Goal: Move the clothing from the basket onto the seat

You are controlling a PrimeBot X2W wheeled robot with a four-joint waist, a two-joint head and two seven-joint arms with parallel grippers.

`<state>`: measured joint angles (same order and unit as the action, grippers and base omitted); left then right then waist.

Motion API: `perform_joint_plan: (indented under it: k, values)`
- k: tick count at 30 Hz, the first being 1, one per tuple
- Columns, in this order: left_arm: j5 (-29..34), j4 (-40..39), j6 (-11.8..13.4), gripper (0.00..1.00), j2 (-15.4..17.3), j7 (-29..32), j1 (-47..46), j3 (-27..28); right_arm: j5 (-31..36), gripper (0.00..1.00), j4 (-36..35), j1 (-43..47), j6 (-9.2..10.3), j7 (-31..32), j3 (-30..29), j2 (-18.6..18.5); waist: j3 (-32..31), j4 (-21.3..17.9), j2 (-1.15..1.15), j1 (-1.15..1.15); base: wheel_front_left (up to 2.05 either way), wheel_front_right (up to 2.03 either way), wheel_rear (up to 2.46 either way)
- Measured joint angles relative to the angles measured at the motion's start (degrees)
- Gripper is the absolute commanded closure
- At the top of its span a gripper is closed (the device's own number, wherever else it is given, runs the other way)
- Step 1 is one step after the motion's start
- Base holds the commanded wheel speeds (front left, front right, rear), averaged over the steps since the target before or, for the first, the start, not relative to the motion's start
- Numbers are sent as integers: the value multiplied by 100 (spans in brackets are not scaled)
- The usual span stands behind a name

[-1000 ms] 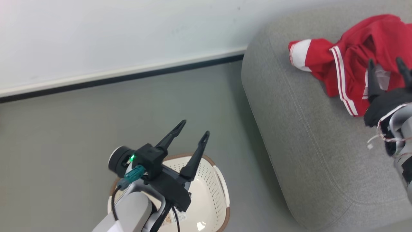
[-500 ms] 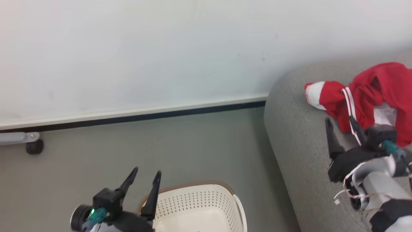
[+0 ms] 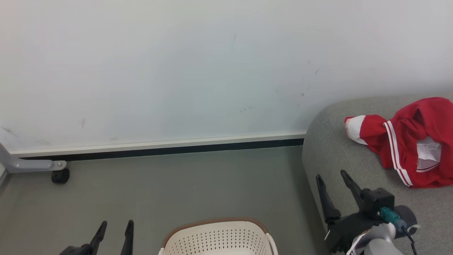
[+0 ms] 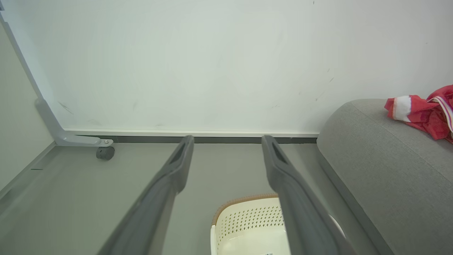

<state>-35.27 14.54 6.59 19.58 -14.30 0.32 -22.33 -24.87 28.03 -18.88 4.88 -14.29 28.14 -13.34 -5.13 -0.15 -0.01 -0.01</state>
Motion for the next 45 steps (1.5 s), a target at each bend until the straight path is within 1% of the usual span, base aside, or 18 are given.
perform_joint_plan:
  k: [5, 12, 16, 18, 33, 45]
  values:
    - [-2, -219, 46, 0, 7, 0, 254, 305, 34, 0, -453, 548, 75, 0, 30, 54, -59, -20, 0, 0, 0, 0, 0]
    - [123, -467, 47, 0, -21, 0, 527, 510, 83, 0, -922, 1074, 170, 0, -114, 36, -66, -28, 1, 1, 0, 0, 0]
    - [287, -594, 47, 0, -66, 0, 697, 604, 138, 0, -1141, 1368, 176, 0, -221, 34, -61, -28, 1, 1, 0, 0, 0]
    - [324, -644, 48, 0, -100, 0, 761, 669, 192, 0, -1245, 1482, 214, 0, -286, 34, -56, -26, 1, 1, 0, 0, 0]
    - [769, -854, 53, 0, -363, -1, 943, 1112, 374, 0, -1745, 1980, 225, 0, -732, 74, 20, -31, 1, 1, 0, 0, 0]
    - [1048, -934, 53, 0, -430, -1, 976, 1247, 637, 0, -1901, 2097, 225, 0, -1088, 327, 65, -37, 1, 1, 0, 0, 0]
